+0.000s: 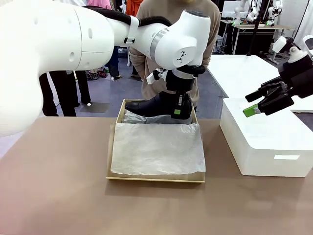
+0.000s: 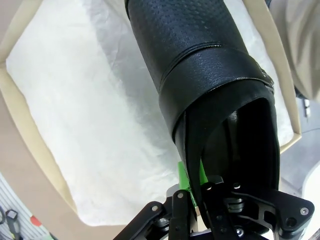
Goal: Pack the shoes into the box.
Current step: Place the other shoe of the Shoes into the Shoes Box.
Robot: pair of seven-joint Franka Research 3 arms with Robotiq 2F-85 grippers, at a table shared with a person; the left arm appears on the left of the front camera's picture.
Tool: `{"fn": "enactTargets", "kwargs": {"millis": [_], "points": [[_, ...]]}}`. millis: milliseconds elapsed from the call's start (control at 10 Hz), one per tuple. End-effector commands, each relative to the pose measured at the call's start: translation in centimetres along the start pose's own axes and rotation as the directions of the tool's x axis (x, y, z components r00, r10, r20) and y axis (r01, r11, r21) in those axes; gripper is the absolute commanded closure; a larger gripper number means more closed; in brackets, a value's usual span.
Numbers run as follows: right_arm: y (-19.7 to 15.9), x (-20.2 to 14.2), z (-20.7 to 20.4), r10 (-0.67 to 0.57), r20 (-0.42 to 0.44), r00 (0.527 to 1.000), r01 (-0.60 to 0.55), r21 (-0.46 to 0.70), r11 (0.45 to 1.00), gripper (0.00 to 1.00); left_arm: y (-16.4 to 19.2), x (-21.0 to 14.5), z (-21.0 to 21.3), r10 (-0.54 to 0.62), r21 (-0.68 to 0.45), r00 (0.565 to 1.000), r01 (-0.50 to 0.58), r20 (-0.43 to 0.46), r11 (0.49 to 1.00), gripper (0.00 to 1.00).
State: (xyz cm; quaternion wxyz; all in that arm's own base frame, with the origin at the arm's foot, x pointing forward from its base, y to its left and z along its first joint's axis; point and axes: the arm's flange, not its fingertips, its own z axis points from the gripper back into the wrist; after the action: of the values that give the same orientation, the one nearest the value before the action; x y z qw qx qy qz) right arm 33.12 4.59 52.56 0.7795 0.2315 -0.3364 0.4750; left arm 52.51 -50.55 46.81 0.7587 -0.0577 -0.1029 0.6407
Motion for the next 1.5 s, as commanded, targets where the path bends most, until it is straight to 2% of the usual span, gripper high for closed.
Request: {"fn": "enactTargets", "kwargs": {"millis": [0, 1000, 1400], "points": [[-0.3, 0.1, -0.1, 0.022, 0.035, 0.999, -0.023, 0.016, 1.000, 0.00, -0.6, -0.3, 0.6, 0.113, -0.013, 0.993, -0.112, 0.024, 0.994, 1.00], [-0.3, 0.1, -0.1, 0.022, 0.035, 0.999, -0.023, 0.016, 1.000, 0.00, -1.8, -0.5, -3.0, 0.086, 0.031, 0.996, -0.086, 0.008, 0.996, 1.00], [-0.3, 0.1, -0.1, 0.022, 0.035, 0.999, -0.023, 0.016, 1.000, 0.00, -2.3, -0.5, -4.0, 0.074, 0.051, 0.997, -0.073, -0.024, 0.996, 1.00]]}}
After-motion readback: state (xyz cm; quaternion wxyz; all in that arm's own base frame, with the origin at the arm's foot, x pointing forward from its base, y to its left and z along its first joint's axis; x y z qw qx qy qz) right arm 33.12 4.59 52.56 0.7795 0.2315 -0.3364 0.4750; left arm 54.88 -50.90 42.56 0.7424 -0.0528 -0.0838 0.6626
